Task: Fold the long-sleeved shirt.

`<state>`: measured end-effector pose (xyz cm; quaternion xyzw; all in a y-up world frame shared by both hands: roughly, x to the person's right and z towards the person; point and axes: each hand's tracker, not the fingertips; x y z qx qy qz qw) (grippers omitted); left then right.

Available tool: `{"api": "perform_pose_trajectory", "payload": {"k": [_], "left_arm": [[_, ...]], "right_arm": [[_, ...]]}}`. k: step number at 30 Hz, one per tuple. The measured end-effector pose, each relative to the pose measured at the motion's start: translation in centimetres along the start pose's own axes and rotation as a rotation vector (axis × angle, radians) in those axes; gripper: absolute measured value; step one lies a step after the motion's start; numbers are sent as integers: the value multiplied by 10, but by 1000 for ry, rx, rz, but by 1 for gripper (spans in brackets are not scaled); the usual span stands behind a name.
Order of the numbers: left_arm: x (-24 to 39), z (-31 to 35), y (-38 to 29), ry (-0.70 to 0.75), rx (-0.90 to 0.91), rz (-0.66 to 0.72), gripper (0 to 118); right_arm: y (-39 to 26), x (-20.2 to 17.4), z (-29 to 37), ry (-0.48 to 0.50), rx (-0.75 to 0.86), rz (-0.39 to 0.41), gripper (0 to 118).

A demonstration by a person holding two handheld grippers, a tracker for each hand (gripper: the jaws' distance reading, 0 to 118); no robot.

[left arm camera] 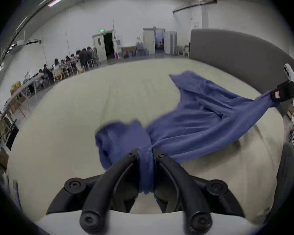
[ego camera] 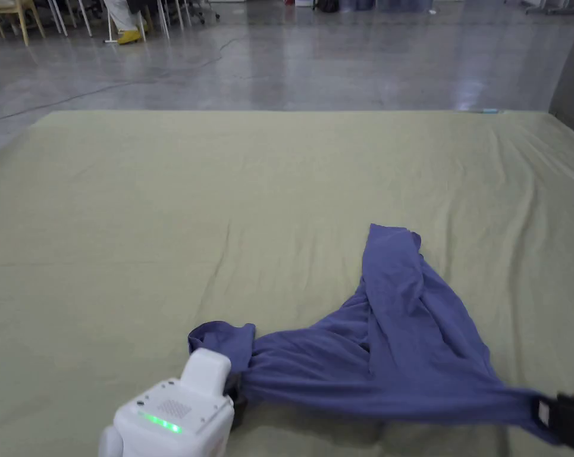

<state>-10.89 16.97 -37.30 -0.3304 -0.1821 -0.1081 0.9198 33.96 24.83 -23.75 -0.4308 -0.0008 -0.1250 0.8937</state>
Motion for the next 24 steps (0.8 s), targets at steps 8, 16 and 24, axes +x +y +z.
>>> {"api": "perform_pose_trajectory", "payload": {"k": [8, 16, 24], "left_arm": [[21, 48, -68, 21, 0, 7, 23], [-1, 101, -44, -3, 64, 246, 118], [-17, 131, -32, -34, 106, 344, 0]], "right_arm": [[-69, 3, -3, -33, -121, 3, 8], [-47, 1, 39, -98, 38, 36, 115], [-39, -10, 21, -95, 51, 12, 2]]}}
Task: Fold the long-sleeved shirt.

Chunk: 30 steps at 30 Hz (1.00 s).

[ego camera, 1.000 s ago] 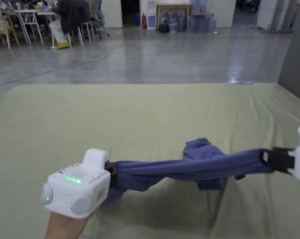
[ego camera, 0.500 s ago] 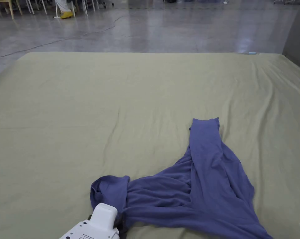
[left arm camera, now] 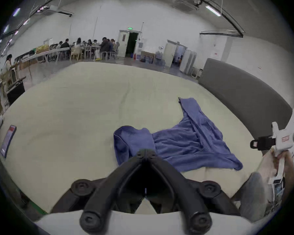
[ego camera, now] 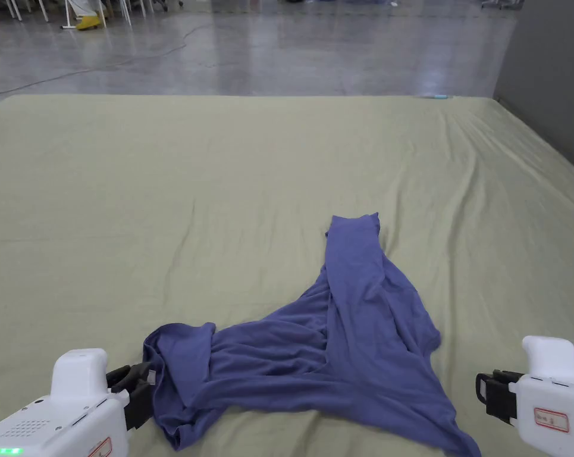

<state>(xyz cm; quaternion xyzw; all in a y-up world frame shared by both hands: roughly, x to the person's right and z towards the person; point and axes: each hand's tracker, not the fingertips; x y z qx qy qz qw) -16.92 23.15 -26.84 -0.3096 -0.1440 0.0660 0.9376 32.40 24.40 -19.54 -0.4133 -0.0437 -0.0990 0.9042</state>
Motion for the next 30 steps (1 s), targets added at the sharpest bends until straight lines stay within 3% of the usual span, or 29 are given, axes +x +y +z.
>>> {"api": "perform_pose_trajectory", "payload": {"k": [9, 10, 11, 12, 13, 20, 24, 27, 30], "left_arm": [[3, -20, 26, 19, -28, -54, 2], [5, -29, 33, 50, -52, -71, 22], [6, -39, 40, 61, -93, -88, 72], [7, -50, 48, 64, -131, -97, 106], [8, -68, 54, 78, -165, -98, 114], [21, -193, 95, 124, -333, -115, 111], [28, -244, 90, 159, -474, -127, 104], [32, -258, 75, 237, -607, -201, 90], [29, -246, 74, 194, -534, -94, 75]], "right_arm": [[-7, -6, -9, 28, -56, 2, 2], [-8, -7, -8, 21, -58, 4, 2], [-8, -7, -9, 19, -64, 3, 2], [-9, -6, -10, 18, -67, 2, 2], [-10, -6, -12, 18, -72, 0, 2], [-18, -7, -23, 5, -125, -4, 2], [-21, -4, -28, 6, -146, -9, 2], [-22, -4, -30, 0, -155, -9, 2], [-21, -5, -32, -1, -159, -5, 2]]}}
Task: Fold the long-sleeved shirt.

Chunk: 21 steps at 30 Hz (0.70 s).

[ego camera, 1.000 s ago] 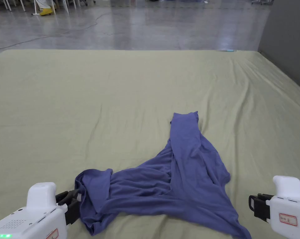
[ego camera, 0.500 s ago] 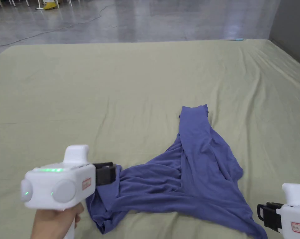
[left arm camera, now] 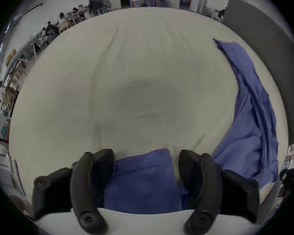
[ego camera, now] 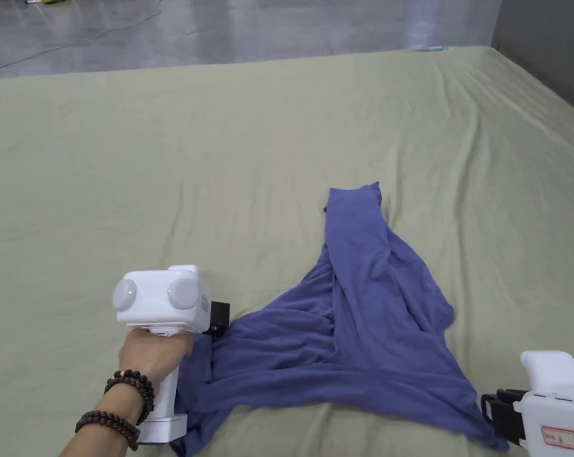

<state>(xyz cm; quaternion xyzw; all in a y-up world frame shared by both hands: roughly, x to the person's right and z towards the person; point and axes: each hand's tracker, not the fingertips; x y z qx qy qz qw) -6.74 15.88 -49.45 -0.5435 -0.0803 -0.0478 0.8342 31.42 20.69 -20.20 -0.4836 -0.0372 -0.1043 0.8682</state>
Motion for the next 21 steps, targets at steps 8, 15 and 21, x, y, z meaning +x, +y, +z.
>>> {"api": "perform_pose_trajectory", "payload": {"k": [8, 15, 21], "left_arm": [[-12, 29, -6, -68, 66, 29, 2], [-11, 80, -18, -99, 155, 59, 3], [-18, 101, -18, -117, 195, 77, 3]], "right_arm": [[3, -10, 2, 9, 7, 17, 2], [0, -4, -10, -42, -8, 30, 106], [-4, -12, -57, -131, -89, 127, 46]]}}
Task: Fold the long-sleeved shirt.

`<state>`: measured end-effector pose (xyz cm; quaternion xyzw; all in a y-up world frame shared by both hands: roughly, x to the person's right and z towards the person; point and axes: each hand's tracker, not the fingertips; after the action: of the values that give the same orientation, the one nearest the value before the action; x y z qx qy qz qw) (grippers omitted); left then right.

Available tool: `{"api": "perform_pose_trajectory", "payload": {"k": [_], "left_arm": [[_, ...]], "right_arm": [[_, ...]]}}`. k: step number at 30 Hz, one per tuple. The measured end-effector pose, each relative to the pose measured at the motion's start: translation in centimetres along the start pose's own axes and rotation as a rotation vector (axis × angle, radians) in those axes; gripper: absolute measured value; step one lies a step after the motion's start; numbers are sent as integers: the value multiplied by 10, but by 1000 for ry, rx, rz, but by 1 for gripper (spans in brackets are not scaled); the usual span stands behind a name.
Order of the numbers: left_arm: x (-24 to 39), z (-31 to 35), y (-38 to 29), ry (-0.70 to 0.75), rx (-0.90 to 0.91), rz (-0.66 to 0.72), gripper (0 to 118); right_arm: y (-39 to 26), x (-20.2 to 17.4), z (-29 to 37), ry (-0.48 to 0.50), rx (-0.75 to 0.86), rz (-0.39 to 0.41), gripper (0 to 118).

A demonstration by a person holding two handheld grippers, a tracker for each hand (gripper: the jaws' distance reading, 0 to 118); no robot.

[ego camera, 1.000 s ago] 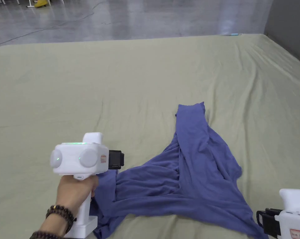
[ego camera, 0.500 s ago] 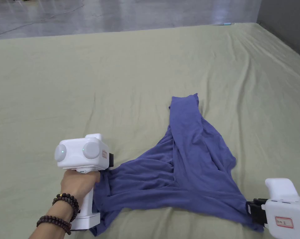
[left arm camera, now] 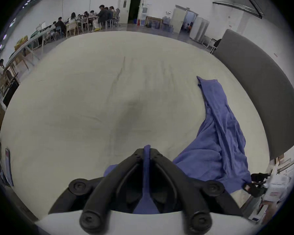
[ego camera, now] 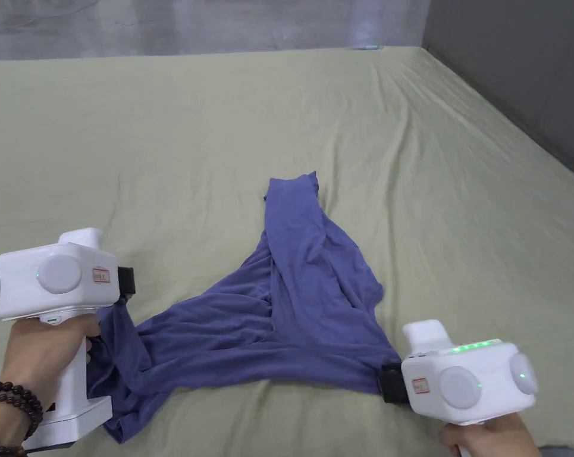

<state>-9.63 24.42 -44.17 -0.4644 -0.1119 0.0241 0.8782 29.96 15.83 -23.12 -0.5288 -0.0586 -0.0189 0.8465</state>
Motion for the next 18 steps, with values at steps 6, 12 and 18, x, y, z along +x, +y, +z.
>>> {"api": "perform_pose_trajectory", "payload": {"k": [6, 12, 18], "left_arm": [[-11, 18, -2, -12, 47, 12, 3], [-31, 72, 18, -33, 222, 26, 3], [-52, 125, 85, -52, 384, 69, 3]], "right_arm": [[1, -7, 24, 10, 54, 24, 9], [50, 12, 87, 113, 260, -42, 9], [167, 20, 143, 101, 482, 21, 9]]}}
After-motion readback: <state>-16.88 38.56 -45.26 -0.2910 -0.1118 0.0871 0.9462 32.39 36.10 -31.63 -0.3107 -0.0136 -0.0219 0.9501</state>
